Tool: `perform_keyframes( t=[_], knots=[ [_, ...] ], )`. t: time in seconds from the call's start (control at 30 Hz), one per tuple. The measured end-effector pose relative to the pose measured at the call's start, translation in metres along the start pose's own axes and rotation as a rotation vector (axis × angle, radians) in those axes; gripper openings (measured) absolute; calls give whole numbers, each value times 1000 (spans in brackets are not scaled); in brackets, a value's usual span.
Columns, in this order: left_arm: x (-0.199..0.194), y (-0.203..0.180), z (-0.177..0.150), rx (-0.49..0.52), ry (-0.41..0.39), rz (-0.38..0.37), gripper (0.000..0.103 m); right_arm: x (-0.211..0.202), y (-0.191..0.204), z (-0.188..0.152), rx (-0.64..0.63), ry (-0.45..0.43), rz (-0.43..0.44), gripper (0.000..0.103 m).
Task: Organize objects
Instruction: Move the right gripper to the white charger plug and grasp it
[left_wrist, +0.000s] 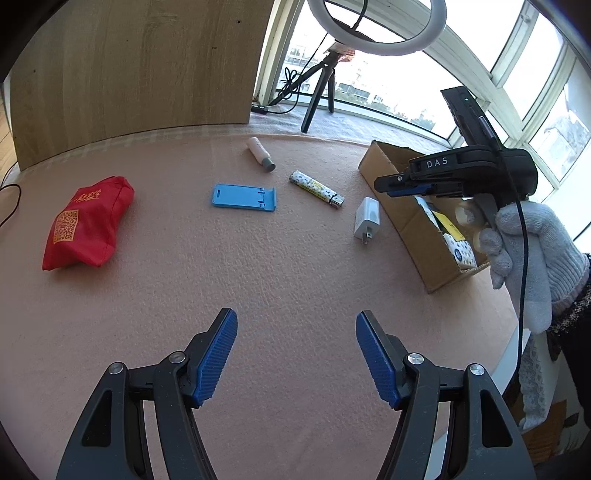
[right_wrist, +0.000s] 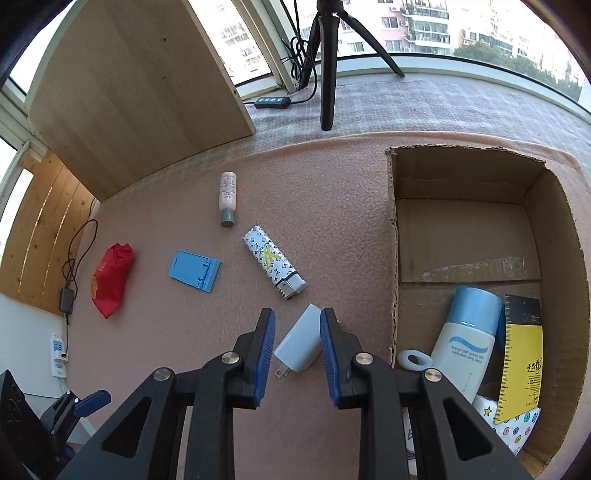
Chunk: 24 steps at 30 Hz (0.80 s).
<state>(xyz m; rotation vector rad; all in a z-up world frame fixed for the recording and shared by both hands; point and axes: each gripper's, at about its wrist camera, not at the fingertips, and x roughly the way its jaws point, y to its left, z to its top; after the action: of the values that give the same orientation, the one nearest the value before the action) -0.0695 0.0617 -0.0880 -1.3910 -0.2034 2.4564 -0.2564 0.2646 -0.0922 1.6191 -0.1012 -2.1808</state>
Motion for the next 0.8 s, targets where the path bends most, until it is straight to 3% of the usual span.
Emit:
perform_keyframes(
  t=[0.37,0.8],
  knots=[
    [-7,18,-9,-24,3,3,70,32,8,10,-13,48,-133,22],
    [-7,25,-12,-23,10,-2,70,38,22,-5,24,85,-50,22]
  ],
)
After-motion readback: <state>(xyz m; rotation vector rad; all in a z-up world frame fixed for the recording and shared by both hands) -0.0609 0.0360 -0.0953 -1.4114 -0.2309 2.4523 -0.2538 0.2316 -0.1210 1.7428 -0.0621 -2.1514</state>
